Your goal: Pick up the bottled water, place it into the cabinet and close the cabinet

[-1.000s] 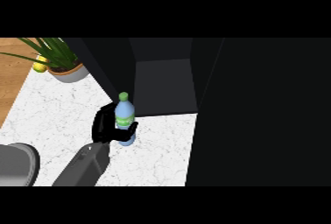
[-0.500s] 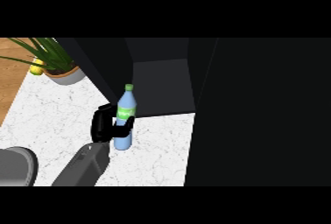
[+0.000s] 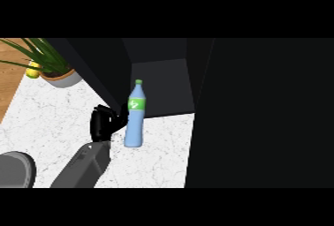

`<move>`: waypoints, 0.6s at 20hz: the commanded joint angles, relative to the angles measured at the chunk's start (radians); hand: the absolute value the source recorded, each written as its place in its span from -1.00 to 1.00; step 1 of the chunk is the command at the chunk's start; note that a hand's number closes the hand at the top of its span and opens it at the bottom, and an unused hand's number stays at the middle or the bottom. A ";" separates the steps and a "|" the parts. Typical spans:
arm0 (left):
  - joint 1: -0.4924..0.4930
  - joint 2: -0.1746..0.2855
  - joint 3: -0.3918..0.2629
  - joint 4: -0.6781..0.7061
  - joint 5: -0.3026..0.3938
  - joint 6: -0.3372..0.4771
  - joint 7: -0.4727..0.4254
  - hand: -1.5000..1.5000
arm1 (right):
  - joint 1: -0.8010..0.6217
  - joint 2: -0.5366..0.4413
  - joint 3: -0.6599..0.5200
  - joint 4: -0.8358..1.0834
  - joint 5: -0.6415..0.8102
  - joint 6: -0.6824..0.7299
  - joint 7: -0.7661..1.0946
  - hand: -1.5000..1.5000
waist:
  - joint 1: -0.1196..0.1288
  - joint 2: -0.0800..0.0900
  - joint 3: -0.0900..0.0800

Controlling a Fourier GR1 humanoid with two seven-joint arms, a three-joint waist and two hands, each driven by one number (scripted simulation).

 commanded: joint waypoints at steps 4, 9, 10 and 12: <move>-0.277 -0.109 -0.042 0.052 -0.045 0.125 0.114 1.00 | -0.012 -0.023 -0.024 0.018 -0.040 0.018 0.004 -1.00 | -0.057 0.029 -0.022; -0.288 -0.100 -0.010 0.055 -0.014 0.107 0.111 1.00 | -0.026 -0.044 -0.052 0.054 -0.078 0.032 0.002 -1.00 | -0.061 0.034 -0.024; -0.276 -0.098 0.005 0.056 -0.003 0.105 0.094 1.00 | -0.030 -0.055 -0.056 0.044 -0.094 0.043 0.003 -1.00 | -0.071 0.036 -0.025; -0.284 -0.111 0.018 0.041 0.019 0.099 0.104 1.00 | -0.034 -0.059 -0.058 0.053 -0.094 0.047 0.003 -1.00 | -0.068 0.034 -0.025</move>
